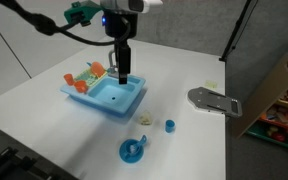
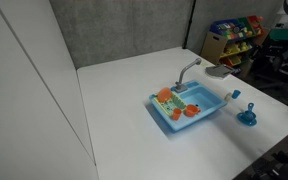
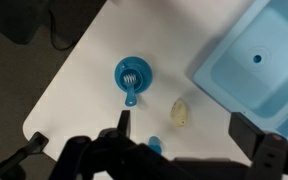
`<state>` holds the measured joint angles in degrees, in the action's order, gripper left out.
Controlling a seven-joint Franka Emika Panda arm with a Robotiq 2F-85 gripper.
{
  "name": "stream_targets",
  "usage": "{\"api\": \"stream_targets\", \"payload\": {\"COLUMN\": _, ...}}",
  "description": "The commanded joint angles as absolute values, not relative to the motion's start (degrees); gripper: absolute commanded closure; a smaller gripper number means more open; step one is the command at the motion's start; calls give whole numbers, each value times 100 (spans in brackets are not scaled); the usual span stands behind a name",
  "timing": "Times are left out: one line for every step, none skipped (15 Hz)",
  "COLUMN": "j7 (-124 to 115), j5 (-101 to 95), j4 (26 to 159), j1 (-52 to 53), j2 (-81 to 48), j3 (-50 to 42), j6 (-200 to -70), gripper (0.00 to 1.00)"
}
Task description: Pick up the blue handleless cup and put it in the sink
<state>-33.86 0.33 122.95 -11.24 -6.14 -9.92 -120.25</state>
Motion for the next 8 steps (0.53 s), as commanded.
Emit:
{"api": "stream_targets", "payload": {"j7": -3421, "j5": 65, "j4": 12243, "j1": -1057, "j2": -682, "j3": -1091, "j6": -12048, "gripper": 0}}
{"api": "stream_targets", "payload": {"j7": -3427, "j5": 71, "j4": 12225, "j1": -1057, "j2": -713, "j3": -1105, "j6": -12055, "gripper": 0}}
{"api": "stream_targets", "payload": {"j7": -3427, "j5": 71, "j4": 12234, "j1": -1055, "j2": -723, "j3": -1107, "j6": -12055, "gripper": 0}}
{"api": "stream_targets", "payload": {"j7": -3427, "j5": 71, "j4": 12241, "j1": -1051, "j2": -723, "j3": -1106, "j6": -12055, "gripper": 0}}
{"api": "stream_targets", "payload": {"j7": -3428, "j5": 70, "j4": 12242, "j1": -1042, "j2": -723, "j3": -1104, "j6": -12055, "gripper": 0}}
{"api": "stream_targets", "payload": {"j7": -3428, "j5": 70, "j4": 12242, "j1": -1037, "j2": -723, "j3": -1103, "j6": -12055, "gripper": 0}}
{"api": "stream_targets", "payload": {"j7": -3392, "j5": 31, "j4": 12249, "j1": -1030, "j2": -712, "j3": -1098, "j6": -12002, "gripper": 0}}
{"api": "stream_targets", "payload": {"j7": -3606, "j5": 40, "j4": 12245, "j1": -1033, "j2": -742, "j3": -1125, "j6": -12195, "gripper": 0}}
